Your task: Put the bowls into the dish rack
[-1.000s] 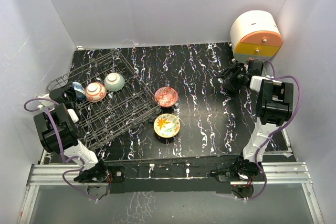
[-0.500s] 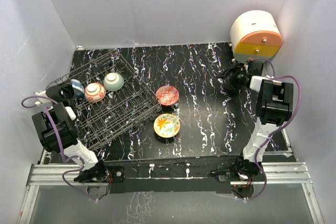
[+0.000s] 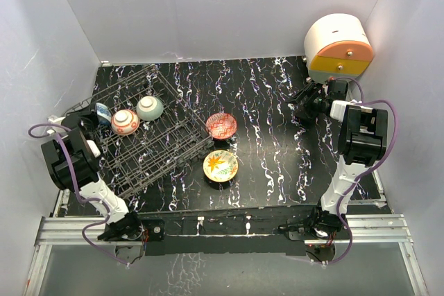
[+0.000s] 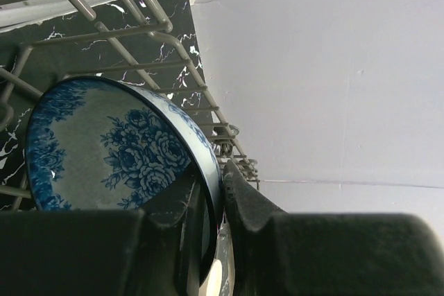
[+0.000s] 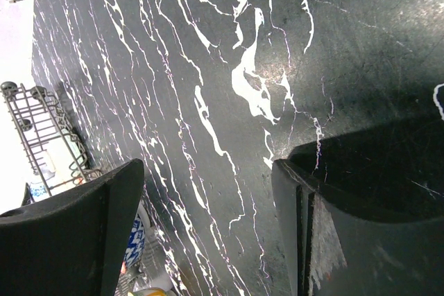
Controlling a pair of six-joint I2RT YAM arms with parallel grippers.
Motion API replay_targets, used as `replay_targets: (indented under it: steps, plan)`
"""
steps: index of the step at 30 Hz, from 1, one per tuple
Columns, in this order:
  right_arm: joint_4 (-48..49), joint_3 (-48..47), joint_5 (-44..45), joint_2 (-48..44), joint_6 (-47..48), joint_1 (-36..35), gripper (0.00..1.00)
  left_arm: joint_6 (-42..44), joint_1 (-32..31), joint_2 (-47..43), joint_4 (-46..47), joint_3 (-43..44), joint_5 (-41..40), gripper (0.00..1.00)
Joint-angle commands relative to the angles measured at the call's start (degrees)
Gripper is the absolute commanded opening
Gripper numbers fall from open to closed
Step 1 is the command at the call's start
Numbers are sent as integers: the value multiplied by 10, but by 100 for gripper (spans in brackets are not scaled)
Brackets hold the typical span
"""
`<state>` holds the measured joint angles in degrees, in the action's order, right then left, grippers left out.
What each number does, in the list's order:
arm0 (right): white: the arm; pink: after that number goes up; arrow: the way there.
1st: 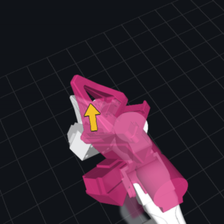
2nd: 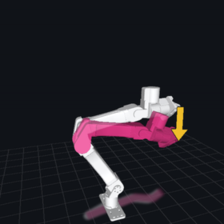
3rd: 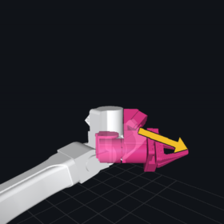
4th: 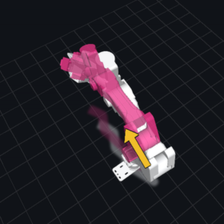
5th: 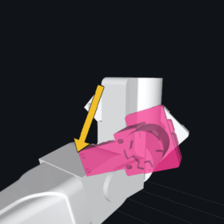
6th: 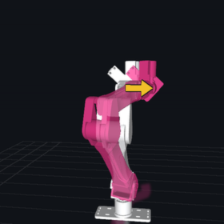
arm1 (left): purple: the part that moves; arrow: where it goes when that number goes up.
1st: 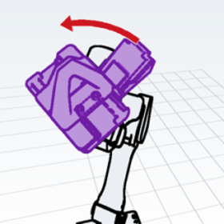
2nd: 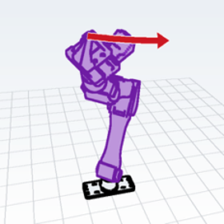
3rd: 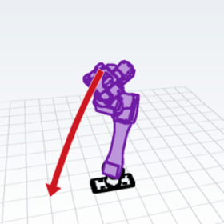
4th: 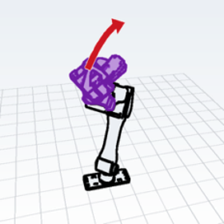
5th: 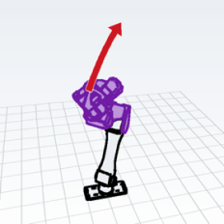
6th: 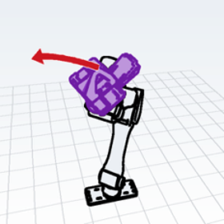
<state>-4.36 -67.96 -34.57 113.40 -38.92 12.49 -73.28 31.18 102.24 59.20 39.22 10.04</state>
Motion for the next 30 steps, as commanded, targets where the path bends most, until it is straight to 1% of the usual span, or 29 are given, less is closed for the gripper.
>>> replay_targets:
  steps: [1,4,5,6,12,18,22,25,27,30]
  plan:
    - [25,-17,-10,-6,9,3,76,26,12,-3,12,-32,16,0]
    - [24,-16,-11,-5,11,3,76,42,25,-12,-19,-41,29,0]
    - [26,-15,-10,-3,11,3,76,45,30,-17,-23,-49,31,9]
    - [26,-15,-10,-4,11,3,76,48,37,-24,-27,-57,33,12]
    - [27,-16,-13,4,11,3,76,68,81,-57,-50,-101,58,17]
    - [32,-13,-13,7,9,3,76,91,119,-93,-98,-116,84,18]
    - [33,-11,-14,7,8,3,76,100,130,-107,-122,-121,101,20]
    - [33,-10,-15,5,7,3,76,108,133,-118,-137,-129,116,23]
    - [35,-8,-15,3,7,3,76,111,136,-129,-144,-141,119,28]
    - [38,-3,-15,1,6,3,76,111,140,-142,-144,-162,125,28]
